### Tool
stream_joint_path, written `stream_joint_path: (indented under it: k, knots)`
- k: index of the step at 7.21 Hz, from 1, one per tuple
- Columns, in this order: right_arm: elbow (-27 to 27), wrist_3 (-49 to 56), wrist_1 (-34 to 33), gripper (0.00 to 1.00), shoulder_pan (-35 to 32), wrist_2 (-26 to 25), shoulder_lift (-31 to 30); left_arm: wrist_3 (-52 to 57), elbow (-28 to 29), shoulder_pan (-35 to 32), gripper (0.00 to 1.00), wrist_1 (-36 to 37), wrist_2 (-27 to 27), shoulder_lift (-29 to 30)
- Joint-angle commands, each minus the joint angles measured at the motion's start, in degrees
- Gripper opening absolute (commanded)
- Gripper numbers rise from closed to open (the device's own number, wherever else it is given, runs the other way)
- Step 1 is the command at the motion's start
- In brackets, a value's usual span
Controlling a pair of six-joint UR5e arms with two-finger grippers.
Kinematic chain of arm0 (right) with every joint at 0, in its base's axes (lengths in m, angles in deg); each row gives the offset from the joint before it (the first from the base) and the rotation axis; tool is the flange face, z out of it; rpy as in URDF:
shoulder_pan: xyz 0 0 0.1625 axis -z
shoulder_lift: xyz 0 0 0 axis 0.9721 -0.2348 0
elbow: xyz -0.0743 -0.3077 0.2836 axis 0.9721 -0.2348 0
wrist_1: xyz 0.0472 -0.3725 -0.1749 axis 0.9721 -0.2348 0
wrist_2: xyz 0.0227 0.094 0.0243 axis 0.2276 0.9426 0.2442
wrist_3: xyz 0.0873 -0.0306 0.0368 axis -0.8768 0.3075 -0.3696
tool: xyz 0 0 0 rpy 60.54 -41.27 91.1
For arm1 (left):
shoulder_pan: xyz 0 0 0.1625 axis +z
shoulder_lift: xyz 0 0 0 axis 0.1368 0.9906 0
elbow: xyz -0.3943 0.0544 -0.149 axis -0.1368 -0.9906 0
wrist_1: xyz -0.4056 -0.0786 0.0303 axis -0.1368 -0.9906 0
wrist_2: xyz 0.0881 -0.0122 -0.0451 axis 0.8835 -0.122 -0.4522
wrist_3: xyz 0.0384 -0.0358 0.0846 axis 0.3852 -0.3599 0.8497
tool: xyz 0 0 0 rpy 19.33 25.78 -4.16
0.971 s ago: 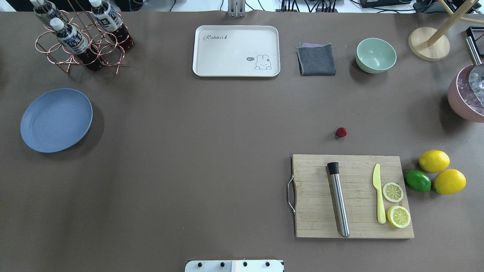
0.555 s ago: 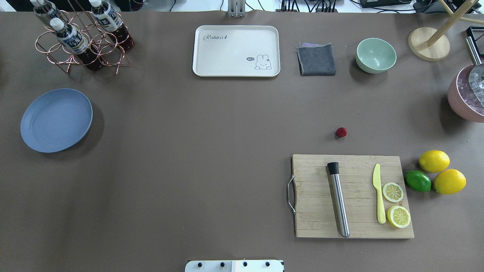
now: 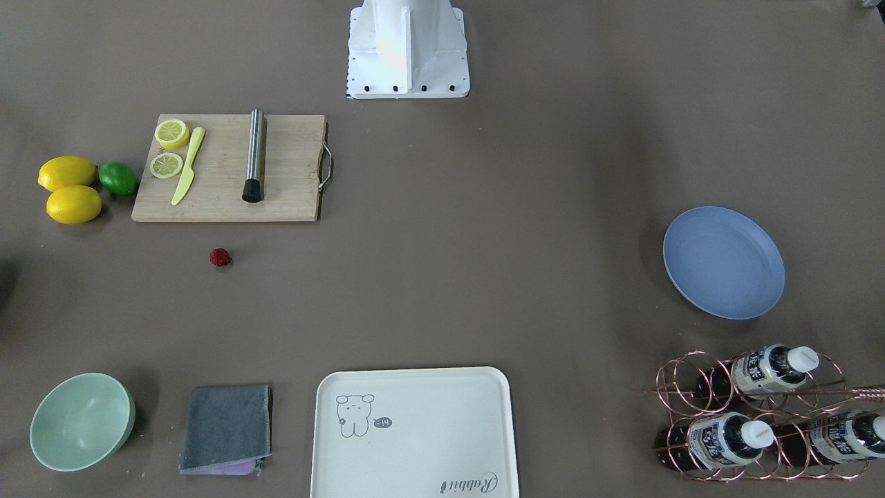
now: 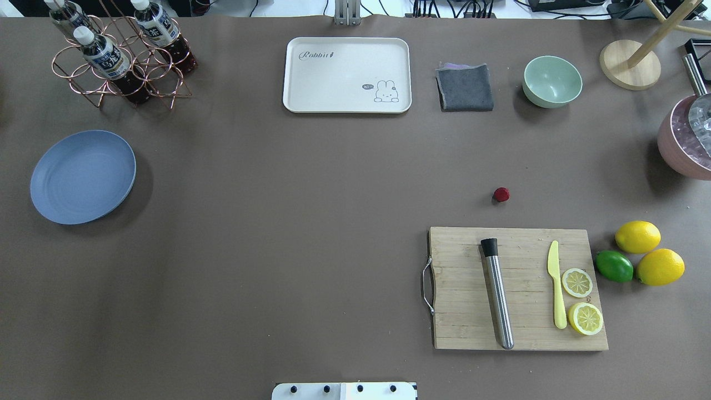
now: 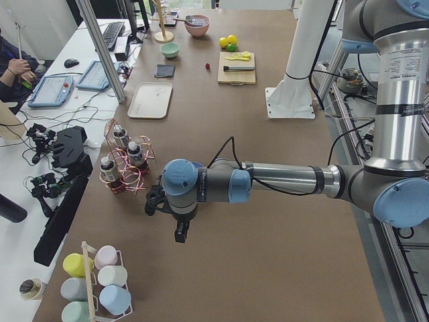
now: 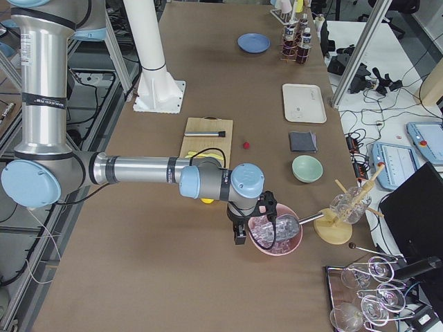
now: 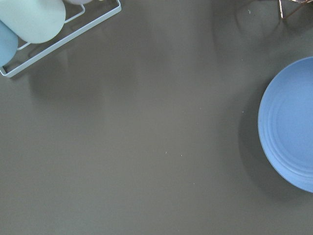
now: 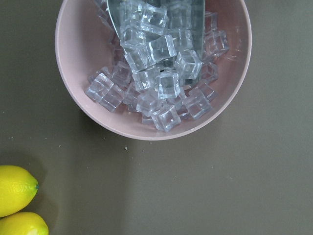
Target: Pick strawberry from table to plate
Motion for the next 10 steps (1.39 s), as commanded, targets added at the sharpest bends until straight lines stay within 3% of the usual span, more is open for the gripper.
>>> stream_joint_path:
  k: [1, 3, 6, 8, 10]
  knots:
    - [-0.1, -0.1, 0.0, 1.0, 0.0, 0.1, 0.1, 0.0, 5.1, 0.0, 0.98, -8.3, -0.3, 0.3]
    - [0.0, -0.1, 0.0, 1.0, 0.0, 2.0, 0.0, -10.3, 4.3, 0.0, 0.98, -9.3, -1.3, 2.9]
    - [0.5, -0.1, 0.0, 1.0, 0.1, 3.2, 0.4, -13.9, 5.0, 1.8, 0.98, -9.6, -9.6, 7.9]
    - [8.7, 0.0, 0.1, 1.0, 1.6, 0.7, 1.4, -19.0, 5.5, 7.1, 0.99, -14.8, -9.0, 8.9]
    - [11.0, -7.7, 0.1, 1.0, 6.9, -4.0, 3.9, -21.1, 8.6, 11.2, 0.98, -17.2, -5.3, 9.1]
